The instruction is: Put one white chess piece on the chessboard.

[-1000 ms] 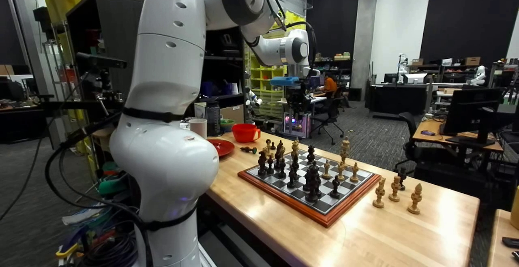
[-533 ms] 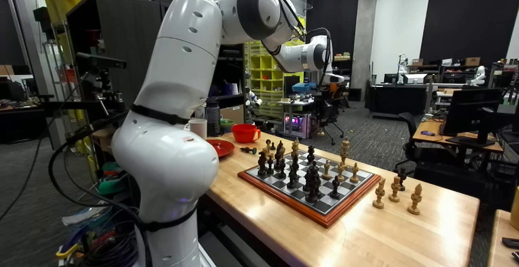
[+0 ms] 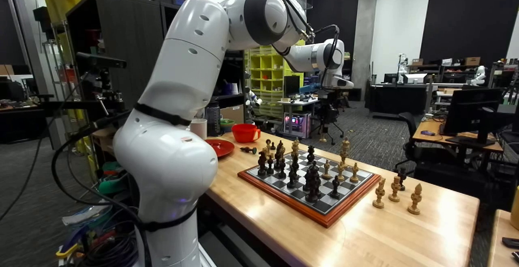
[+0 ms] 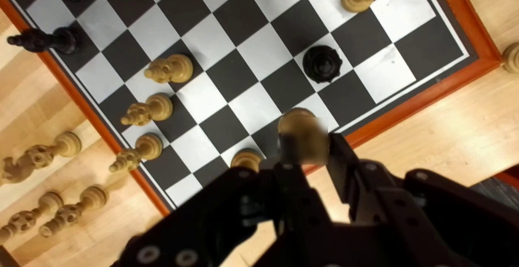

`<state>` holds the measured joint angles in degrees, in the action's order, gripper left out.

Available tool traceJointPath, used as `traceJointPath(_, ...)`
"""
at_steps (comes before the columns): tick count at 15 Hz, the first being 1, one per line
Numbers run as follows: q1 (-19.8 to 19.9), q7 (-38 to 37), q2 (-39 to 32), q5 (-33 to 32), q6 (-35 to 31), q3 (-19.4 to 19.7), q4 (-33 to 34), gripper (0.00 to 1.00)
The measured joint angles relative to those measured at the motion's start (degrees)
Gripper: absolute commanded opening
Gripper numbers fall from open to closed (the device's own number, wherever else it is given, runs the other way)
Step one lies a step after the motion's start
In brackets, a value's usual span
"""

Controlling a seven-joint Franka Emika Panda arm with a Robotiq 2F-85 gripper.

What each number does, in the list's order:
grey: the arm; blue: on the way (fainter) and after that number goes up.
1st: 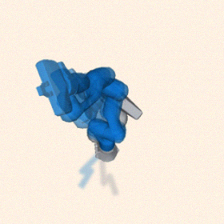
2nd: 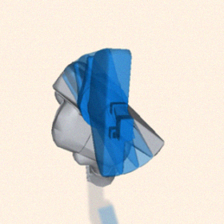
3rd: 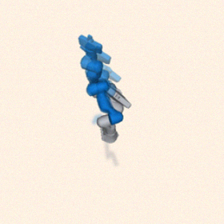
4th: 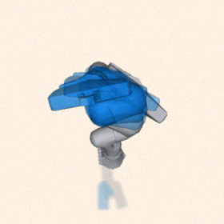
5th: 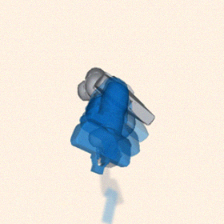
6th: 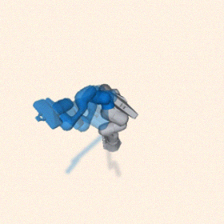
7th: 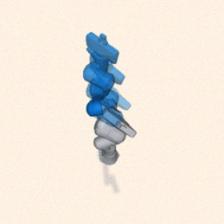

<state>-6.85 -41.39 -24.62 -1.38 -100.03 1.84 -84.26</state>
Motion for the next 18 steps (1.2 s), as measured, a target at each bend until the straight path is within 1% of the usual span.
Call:
traceJointPath(2, 0.27, -0.21, -0.75, 0.65, 2.16, 0.01, 0.79, 0.06)
traceJointPath(4, 0.48, -0.21, -1.60, 1.69, 2.94, 0.01, 1.07, 0.06)
traceJointPath(14, 1.70, -0.20, -5.81, 2.48, 2.82, 0.23, 1.21, 0.06)
traceJointPath(18, 2.03, -0.15, -6.73, 2.79, 1.67, 0.26, 1.22, 0.06)
